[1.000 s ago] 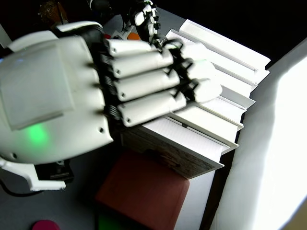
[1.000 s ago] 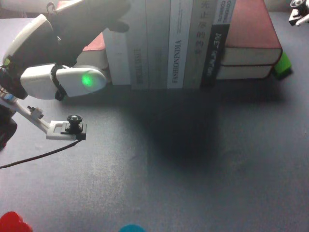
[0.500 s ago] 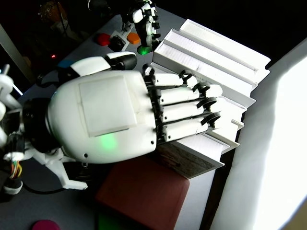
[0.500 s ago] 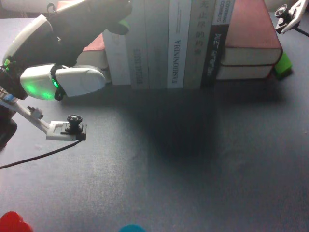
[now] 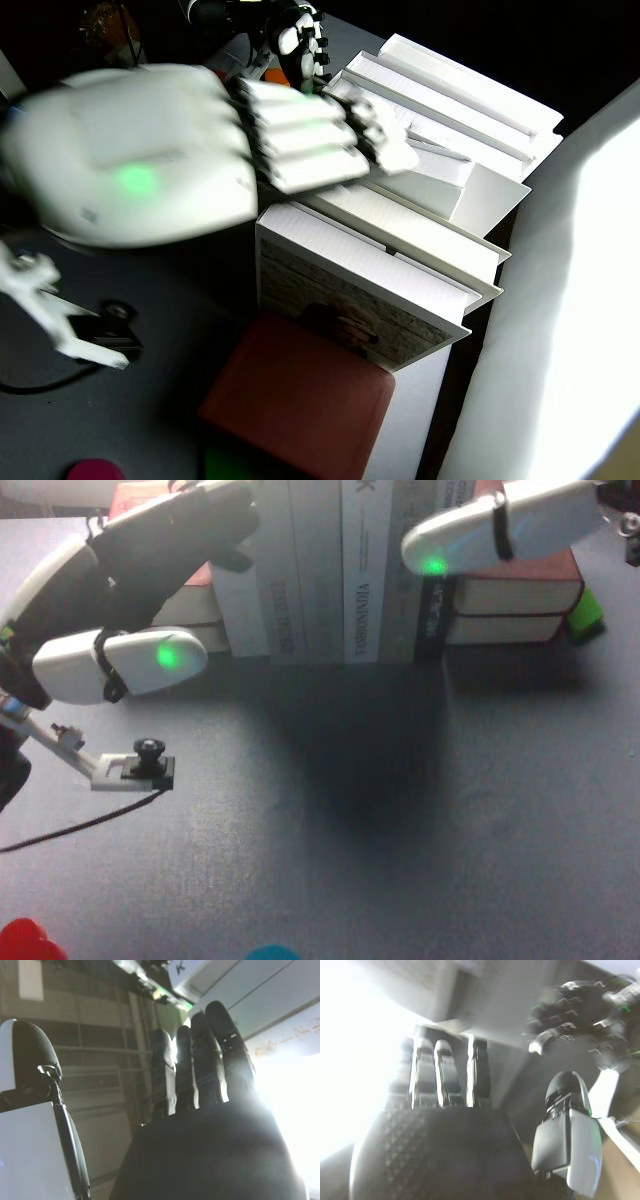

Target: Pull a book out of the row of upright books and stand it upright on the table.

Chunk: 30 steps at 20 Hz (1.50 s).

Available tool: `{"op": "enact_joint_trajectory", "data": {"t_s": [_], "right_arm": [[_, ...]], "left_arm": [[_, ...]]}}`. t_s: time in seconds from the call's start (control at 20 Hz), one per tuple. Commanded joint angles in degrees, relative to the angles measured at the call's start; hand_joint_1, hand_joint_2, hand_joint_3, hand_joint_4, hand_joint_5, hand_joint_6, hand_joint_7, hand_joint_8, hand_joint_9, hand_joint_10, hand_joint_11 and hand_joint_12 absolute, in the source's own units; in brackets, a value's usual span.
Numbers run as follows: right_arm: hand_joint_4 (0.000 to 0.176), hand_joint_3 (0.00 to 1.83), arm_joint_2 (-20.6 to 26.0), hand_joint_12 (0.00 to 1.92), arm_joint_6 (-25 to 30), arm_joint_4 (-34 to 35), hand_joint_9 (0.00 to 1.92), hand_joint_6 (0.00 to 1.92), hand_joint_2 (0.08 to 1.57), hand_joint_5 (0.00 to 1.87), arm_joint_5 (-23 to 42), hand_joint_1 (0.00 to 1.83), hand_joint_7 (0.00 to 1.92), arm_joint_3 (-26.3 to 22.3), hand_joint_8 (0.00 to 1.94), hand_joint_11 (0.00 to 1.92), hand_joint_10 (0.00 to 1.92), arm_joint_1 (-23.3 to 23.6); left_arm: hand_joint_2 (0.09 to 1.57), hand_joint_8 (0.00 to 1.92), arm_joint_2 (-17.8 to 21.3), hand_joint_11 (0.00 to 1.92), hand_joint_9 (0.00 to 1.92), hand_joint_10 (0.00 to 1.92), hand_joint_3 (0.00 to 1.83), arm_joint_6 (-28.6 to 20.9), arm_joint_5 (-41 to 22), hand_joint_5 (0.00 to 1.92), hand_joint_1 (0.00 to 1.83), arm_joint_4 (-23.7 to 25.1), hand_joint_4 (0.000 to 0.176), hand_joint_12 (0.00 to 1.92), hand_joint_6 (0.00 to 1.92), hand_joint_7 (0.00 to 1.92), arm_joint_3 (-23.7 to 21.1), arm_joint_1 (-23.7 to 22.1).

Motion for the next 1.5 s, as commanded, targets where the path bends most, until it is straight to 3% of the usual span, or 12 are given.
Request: {"op": "enact_joint_trajectory", "data": {"t_s": [0.0, 0.05, 0.25, 0.35, 0.5, 0.6, 0.65, 0.7, 1.1, 1.15, 1.4, 1.45], "right_arm": [[0.088, 0.00, 0.84, 0.00, -0.06, 3.03, 0.00, 0.00, 0.93, 0.28, 5.94, 0.00, 0.00, -1.13, 0.00, 0.00, 0.00, 1.32], [0.124, 0.00, 2.22, 0.00, -0.43, 2.42, 0.00, 0.00, 0.99, 0.23, 7.19, 0.00, 0.00, -3.41, 0.00, 0.00, 0.00, 1.32], [0.111, 0.02, 4.84, 0.00, -0.92, 0.94, 0.00, 0.00, 1.06, 0.17, 8.21, 0.00, 0.00, -6.90, 0.00, 0.00, 0.00, 1.30], [0.089, 0.04, 5.15, 0.00, -1.25, 0.83, 0.00, 0.01, 1.11, 0.17, 8.68, 0.00, 0.00, -7.32, 0.00, 0.00, 0.00, 1.66], [0.112, 0.03, 4.73, 0.00, -3.75, 1.51, 0.00, 0.01, 1.10, 0.18, 7.64, 0.00, 0.00, -6.12, 0.00, 0.00, 0.00, 5.85], [0.050, 0.02, 3.69, 0.00, -5.95, 3.01, 0.00, 0.02, 1.15, 0.43, 5.66, 0.00, 0.00, -4.67, 0.00, 0.00, 0.00, 7.81], [0.050, 0.02, 3.34, 0.00, -7.00, 4.30, 0.00, 0.02, 1.15, 0.43, 5.16, 0.00, 0.00, -4.12, 0.00, 0.00, 0.00, 7.82], [0.109, 0.00, 2.61, 0.00, -8.30, 5.80, 0.00, 0.01, 1.11, 0.43, 4.57, 0.00, 0.00, -3.34, 0.00, 0.00, 0.00, 7.46], [0.077, 0.00, -6.73, 0.00, -11.01, 16.80, 0.00, 0.03, 1.09, 0.61, 0.63, 0.00, 0.00, 6.84, 0.00, 0.00, 0.00, -0.62], [0.040, 0.01, -6.67, 0.00, -11.01, 17.59, 0.00, 0.04, 1.13, 0.66, 0.51, 0.00, 0.00, 7.12, 0.00, 0.00, 0.00, -1.04], [0.058, 0.02, -5.45, 0.00, -11.01, 17.88, 0.00, 0.00, 1.14, 0.57, 0.57, 0.00, 0.00, 5.97, 0.00, 0.00, 0.00, -2.10], [0.147, 0.02, -4.52, 0.00, -11.00, 17.56, 0.00, 0.00, 1.16, 0.54, 1.16, 0.00, 0.00, 4.87, 0.00, 0.00, 0.00, -2.10]], "left_arm": [[0.86, 0.00, 0.00, 0.00, 0.31, 0.01, 0.00, -0.54, -6.83, 0.46, 0.94, -2.60, 0.004, 1.27, 0.00, 0.27, -0.12, 0.02], [0.85, 0.01, -0.07, 0.00, 0.34, 0.01, 0.00, -0.54, -7.31, 0.47, 0.94, -3.24, 0.000, 1.32, 0.01, 0.31, -0.23, 0.45], [0.87, 0.01, -0.35, 0.00, 0.36, 0.02, 0.00, -0.54, -7.91, 0.45, 0.90, -4.46, 0.007, 1.36, 0.00, 0.33, -0.30, 1.45], [0.91, 0.00, -0.43, 0.00, 0.32, 0.00, 0.02, -0.54, -7.83, 0.45, 0.86, -4.47, 0.034, 1.34, 0.00, 0.31, -0.28, 1.48], [0.91, 0.01, -0.54, 0.00, 0.34, 0.01, 0.01, -0.54, -7.76, 0.46, 0.83, -4.32, 0.017, 1.37, 0.00, 0.34, -0.10, 1.40], [0.92, 0.00, -0.70, 0.00, 0.34, 0.01, 0.01, -0.54, -7.52, 0.46, 0.85, -3.91, 0.000, 1.35, 0.00, 0.30, 0.05, 1.07], [0.92, 0.00, -0.85, 0.00, 0.34, 0.01, 0.01, -0.54, -7.39, 0.46, 0.85, -3.81, 0.000, 1.35, 0.00, 0.30, 0.18, 1.00], [0.90, 0.00, -0.90, 0.00, 0.34, 0.01, 0.00, -0.54, -7.34, 0.45, 0.88, -3.80, 0.000, 1.34, 0.00, 0.29, 0.26, 1.02], [0.90, 0.00, -0.87, 0.00, 0.27, 0.00, 0.00, -0.54, -7.58, 0.44, 0.91, -3.83, 0.005, 1.25, 0.00, 0.25, 0.37, 1.07], [0.90, 0.00, -0.87, 0.00, 0.25, 0.00, 0.00, -0.54, -7.56, 0.45, 0.90, -3.83, 0.008, 1.26, 0.00, 0.22, 0.37, 1.07], [0.91, 0.00, -0.89, 0.00, 0.23, 0.00, 0.01, -0.54, -7.69, 0.45, 0.89, -3.88, 0.002, 1.26, 0.00, 0.20, 0.25, 1.15], [0.92, 0.00, -0.88, 0.00, 0.24, 0.00, 0.01, -0.54, -7.73, 0.46, 0.88, -3.90, 0.000, 1.26, 0.01, 0.21, 0.19, 1.15]]}}
